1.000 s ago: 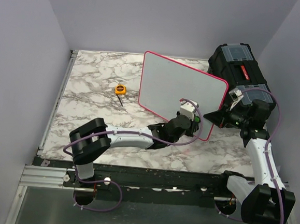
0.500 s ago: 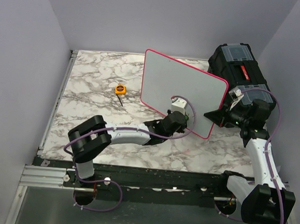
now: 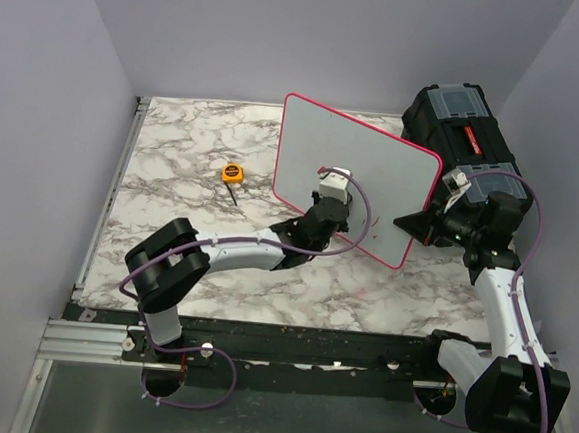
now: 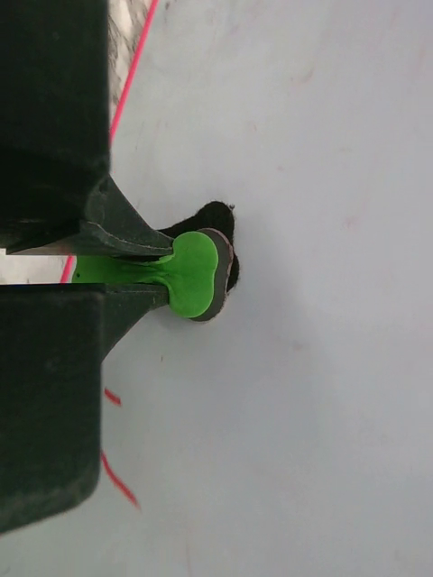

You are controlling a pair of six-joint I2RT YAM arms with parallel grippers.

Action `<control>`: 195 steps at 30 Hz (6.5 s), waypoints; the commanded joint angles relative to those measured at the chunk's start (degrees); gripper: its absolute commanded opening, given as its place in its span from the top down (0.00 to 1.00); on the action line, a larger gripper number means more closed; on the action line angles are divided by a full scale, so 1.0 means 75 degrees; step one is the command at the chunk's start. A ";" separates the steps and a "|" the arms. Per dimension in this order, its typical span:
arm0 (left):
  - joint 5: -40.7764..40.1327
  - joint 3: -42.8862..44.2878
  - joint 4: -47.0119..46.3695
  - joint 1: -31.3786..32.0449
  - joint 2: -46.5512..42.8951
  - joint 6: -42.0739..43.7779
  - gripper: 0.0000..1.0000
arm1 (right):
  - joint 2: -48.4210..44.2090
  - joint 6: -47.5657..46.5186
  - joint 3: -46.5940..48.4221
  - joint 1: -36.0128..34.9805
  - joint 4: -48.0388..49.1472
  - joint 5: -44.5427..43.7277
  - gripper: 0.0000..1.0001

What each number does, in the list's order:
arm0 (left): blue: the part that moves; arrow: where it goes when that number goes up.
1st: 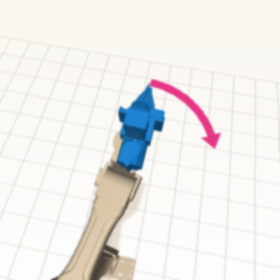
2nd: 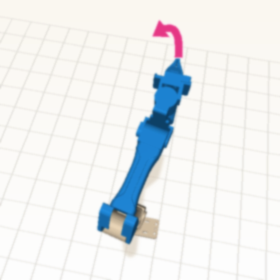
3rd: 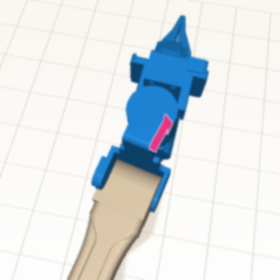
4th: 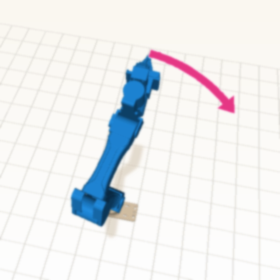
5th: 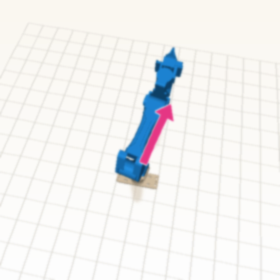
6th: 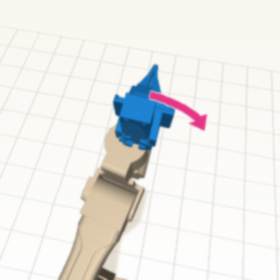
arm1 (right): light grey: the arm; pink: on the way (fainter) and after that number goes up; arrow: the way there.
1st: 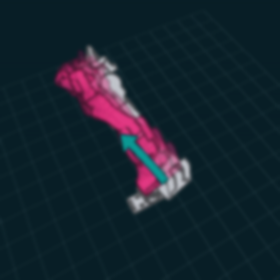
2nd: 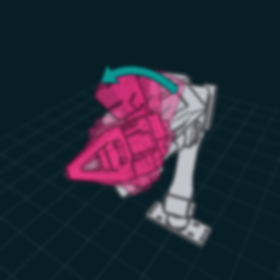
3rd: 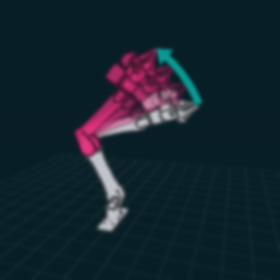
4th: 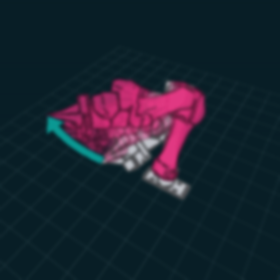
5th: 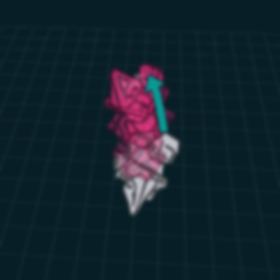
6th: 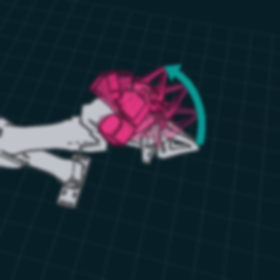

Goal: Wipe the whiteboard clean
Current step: Erase the whiteboard using the whiteboard eraser, then place the whiteboard at the center of the board.

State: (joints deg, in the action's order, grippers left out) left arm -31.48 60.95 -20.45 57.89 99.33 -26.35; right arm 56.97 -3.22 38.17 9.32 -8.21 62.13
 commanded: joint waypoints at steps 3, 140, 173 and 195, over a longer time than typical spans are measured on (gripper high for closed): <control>0.0536 0.0134 -0.2004 0.0768 0.0557 -0.0039 1.00 | -0.0180 0.0163 0.0138 -0.0182 -0.0048 0.1219 1.00; 0.1888 0.0878 -0.0956 0.1027 0.1515 -0.2466 1.00 | -0.0240 0.0137 0.0173 -0.0187 -0.0081 0.1236 1.00; 0.2980 -0.5038 0.1387 -0.1886 -0.7111 -0.0588 1.00 | 0.0391 0.1499 0.1236 -0.0208 0.1783 -0.0077 1.00; 0.2438 -0.6094 0.4066 -0.2093 -1.1166 -0.1338 1.00 | 0.2314 0.5427 0.3160 -0.0209 0.6052 -0.2351 0.99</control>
State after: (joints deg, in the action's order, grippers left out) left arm -11.62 15.59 6.63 42.57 17.08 -35.59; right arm 74.28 29.54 56.66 7.73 21.06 48.99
